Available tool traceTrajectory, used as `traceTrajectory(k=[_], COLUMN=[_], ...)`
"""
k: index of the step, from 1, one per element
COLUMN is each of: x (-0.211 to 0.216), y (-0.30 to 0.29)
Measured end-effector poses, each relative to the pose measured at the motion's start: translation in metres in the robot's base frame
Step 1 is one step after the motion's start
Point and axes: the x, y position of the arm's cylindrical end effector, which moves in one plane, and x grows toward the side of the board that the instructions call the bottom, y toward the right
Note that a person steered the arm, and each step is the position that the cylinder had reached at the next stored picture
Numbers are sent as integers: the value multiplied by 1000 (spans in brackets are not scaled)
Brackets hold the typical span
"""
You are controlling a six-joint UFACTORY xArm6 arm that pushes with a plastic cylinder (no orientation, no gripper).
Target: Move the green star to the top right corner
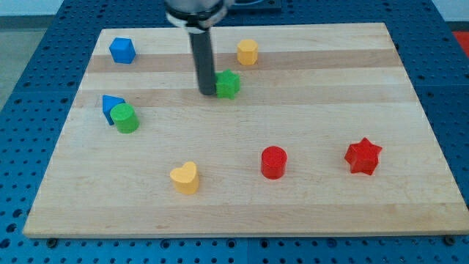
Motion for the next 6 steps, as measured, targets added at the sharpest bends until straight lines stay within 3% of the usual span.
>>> traceTrajectory(k=[4,5,6], x=[-16,-27,-10], y=[205,214,193])
